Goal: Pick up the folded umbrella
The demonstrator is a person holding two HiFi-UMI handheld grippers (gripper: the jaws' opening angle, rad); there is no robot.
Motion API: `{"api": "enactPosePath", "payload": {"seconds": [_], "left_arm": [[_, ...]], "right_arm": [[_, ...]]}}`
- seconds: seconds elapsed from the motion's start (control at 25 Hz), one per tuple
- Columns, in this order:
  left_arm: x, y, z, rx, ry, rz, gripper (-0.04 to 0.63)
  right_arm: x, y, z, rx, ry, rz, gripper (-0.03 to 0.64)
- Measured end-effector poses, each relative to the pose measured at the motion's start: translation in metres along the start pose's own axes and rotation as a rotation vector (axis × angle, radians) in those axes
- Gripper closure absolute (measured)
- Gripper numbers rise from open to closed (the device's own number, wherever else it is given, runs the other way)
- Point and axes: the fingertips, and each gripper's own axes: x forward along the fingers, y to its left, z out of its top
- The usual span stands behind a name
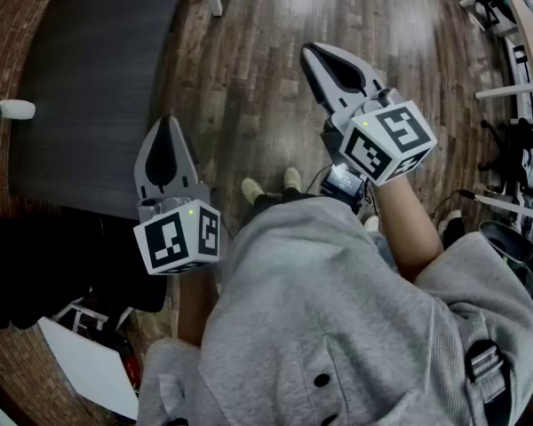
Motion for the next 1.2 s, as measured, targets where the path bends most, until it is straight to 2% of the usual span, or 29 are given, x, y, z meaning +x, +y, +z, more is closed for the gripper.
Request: {"api": "enactPosePath", "payload": {"seconds": [0.24,0.4,0.84,1.2], "left_arm": [[0.004,0.008,0.0,-0.01,0.024,-0.004,0.581],[0.004,0.022,0.001,-0.013,0.024,0.001,0.581],[-0.005,0.055,0.002,-0.02,0.004,-0.027,0.581],[-0.006,0.059,0.003,-0.033,-0.004,-0.055,0.581]], "right_arm": [[0.007,0.008,-0.008,0.049,0.018,-0.017,0.594],[0.015,0.027,-0.016,0.069,0.029,0.002,0.592],[0.035,0.077,-0.027,0.001,0.029,0.02,0.592],[0.036,0.084,-0.025,0.011,0.027,0.017,0.592]]}}
